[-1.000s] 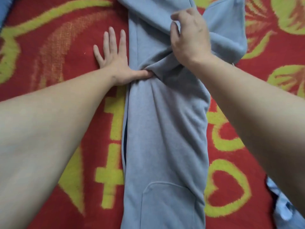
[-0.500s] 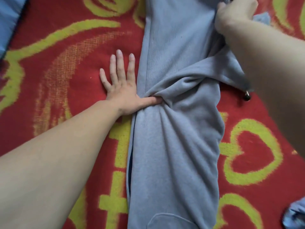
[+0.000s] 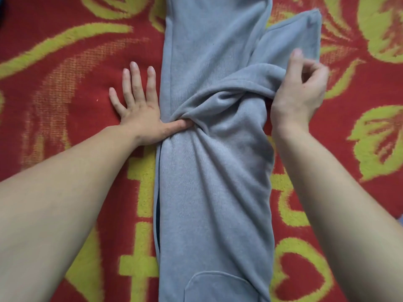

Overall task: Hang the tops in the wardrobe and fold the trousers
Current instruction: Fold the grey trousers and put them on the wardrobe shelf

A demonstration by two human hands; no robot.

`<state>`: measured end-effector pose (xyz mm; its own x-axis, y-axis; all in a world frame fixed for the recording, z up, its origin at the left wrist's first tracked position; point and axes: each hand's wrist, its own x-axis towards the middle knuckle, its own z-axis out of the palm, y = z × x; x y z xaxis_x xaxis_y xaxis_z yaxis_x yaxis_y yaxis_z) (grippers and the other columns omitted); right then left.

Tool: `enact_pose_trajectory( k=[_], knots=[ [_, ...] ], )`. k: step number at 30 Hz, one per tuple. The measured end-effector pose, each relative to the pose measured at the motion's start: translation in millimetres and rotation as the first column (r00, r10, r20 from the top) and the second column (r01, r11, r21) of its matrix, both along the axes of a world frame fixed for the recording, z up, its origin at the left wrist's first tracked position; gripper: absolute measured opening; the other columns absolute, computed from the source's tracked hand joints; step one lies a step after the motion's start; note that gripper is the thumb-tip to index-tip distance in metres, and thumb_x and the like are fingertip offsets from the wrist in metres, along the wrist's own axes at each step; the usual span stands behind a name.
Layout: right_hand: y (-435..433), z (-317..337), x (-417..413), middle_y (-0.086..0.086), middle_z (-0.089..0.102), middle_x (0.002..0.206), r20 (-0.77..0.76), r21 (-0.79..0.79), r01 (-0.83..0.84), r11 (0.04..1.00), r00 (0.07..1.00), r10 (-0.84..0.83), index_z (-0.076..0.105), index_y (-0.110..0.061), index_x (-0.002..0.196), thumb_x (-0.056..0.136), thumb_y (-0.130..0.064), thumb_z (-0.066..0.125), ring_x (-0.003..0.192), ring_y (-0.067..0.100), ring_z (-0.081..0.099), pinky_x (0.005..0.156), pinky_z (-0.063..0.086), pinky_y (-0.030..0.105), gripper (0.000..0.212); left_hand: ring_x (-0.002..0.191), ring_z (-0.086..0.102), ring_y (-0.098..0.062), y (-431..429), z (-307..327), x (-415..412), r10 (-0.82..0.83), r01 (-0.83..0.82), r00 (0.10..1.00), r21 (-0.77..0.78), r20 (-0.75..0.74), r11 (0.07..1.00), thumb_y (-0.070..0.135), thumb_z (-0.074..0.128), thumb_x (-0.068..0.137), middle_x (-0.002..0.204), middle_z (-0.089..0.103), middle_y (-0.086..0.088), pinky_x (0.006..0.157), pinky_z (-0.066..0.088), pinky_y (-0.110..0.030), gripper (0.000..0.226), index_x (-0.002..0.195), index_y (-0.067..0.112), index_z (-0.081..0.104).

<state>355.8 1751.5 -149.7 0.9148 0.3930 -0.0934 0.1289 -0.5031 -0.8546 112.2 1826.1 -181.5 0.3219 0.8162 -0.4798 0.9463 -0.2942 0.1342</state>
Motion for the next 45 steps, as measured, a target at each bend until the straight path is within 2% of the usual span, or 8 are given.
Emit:
enact_pose_trajectory(
  k=[3, 8, 12, 16, 23, 31, 37, 45],
  knots=[
    [-25, 2, -10, -0.004, 0.066, 0.056, -0.342, -0.197, -0.138, 0.971, 0.937, 0.064, 0.069, -0.023, 0.058, 0.079, -0.082, 0.044, 0.056, 0.016, 0.059, 0.071, 0.050, 0.039, 0.067, 0.142, -0.035, -0.029, -1, 1, 0, -0.008, 0.008, 1.000, -0.019, -0.002, 1.000, 0.103, 0.027, 0.043, 0.153, -0.039, -0.012, 0.112, -0.015, -0.062, 0.145, 0.146, 0.022, -0.034],
    [-22, -1, -3, 0.001, 0.072, 0.075, -0.518, -0.259, -0.139, 0.956, 0.855, -0.015, 0.068, -0.013, 0.105, 0.074, -0.081, 0.054, 0.056, 0.016, 0.058, 0.057, 0.048, 0.032, 0.076, 0.141, -0.036, -0.028, -3, 1, -1, -0.017, 0.017, 1.000, -0.033, 0.005, 0.999, 0.103, 0.026, 0.041, 0.153, -0.040, -0.012, 0.111, -0.016, -0.062, 0.146, 0.145, 0.022, -0.034],
    [14, 13, -1, 0.006, 0.066, 0.117, -0.103, 0.129, -0.049, 0.990, 0.993, 0.062, 0.055, -0.011, 0.118, 0.085, -0.041, 0.066, 0.109, 0.018, 0.064, 0.099, 0.050, 0.035, 0.046, 0.141, -0.036, -0.028, -2, 1, 1, -0.014, 0.015, 1.000, -0.048, 0.013, 0.999, 0.105, 0.023, 0.034, 0.152, -0.040, -0.011, 0.111, -0.015, -0.062, 0.151, 0.145, 0.022, -0.034],
    [89, 30, -22, -0.004, 0.062, 0.083, 0.280, 0.356, -0.341, 0.870, 0.927, 0.249, 0.061, -0.012, 0.089, 0.084, -0.023, 0.064, 0.083, 0.010, 0.060, 0.083, 0.047, 0.018, 0.013, 0.141, -0.037, -0.030, -2, 2, 1, -0.018, 0.019, 1.000, -0.049, 0.009, 0.999, 0.105, 0.020, 0.034, 0.152, -0.041, -0.012, 0.112, -0.015, -0.063, 0.150, 0.146, 0.021, -0.034],
    [110, 15, -43, 0.002, 0.066, 0.119, 0.410, -0.138, -0.659, 0.739, 0.641, 0.648, 0.068, -0.018, 0.115, 0.095, -0.032, 0.050, 0.114, 0.018, 0.060, 0.095, 0.037, 0.019, 0.030, 0.139, -0.039, -0.030, -1, 3, 1, -0.020, 0.021, 1.000, -0.080, 0.006, 0.997, 0.103, 0.017, 0.032, 0.150, -0.044, -0.012, 0.112, -0.014, -0.063, 0.150, 0.145, 0.020, -0.036],
    [108, -28, -48, 0.000, -0.019, 0.166, 0.002, -0.781, -0.605, 0.153, 0.243, 0.970, -0.004, -0.049, 0.154, 0.095, -0.072, 0.014, 0.150, 0.037, -0.018, 0.116, -0.011, 0.066, 0.066, 0.140, -0.039, -0.027, 4, -1, -5, -0.007, 0.013, 0.997, -0.073, 0.080, 0.997, 0.100, 0.010, 0.055, 0.152, -0.041, -0.009, 0.110, -0.020, -0.060, 0.126, 0.148, 0.024, -0.030],
    [124, -21, -44, 0.001, -0.015, 0.167, -0.042, -0.719, -0.675, 0.165, 0.279, 0.959, 0.006, -0.047, 0.156, 0.101, -0.060, 0.016, 0.152, 0.036, -0.015, 0.116, -0.010, 0.064, 0.057, 0.145, -0.029, -0.025, 9, -10, -6, 0.034, -0.035, 0.992, 0.007, 0.121, 0.999, 0.068, 0.022, 0.092, 0.157, -0.032, -0.008, 0.111, -0.017, -0.060, 0.084, 0.153, 0.026, -0.018],
    [-27, -21, -79, 0.021, 0.024, 0.161, 0.457, -0.563, -0.580, 0.589, 0.375, 0.806, 0.042, -0.019, 0.150, 0.102, -0.046, 0.036, 0.149, 0.037, 0.023, 0.119, 0.020, 0.051, 0.056, 0.148, -0.019, -0.027, 4, -17, -3, 0.038, -0.055, 0.992, 0.144, 0.118, 0.988, 0.037, 0.034, 0.094, 0.161, -0.021, -0.010, 0.115, -0.009, -0.058, 0.074, 0.156, 0.024, -0.005]
  ],
)
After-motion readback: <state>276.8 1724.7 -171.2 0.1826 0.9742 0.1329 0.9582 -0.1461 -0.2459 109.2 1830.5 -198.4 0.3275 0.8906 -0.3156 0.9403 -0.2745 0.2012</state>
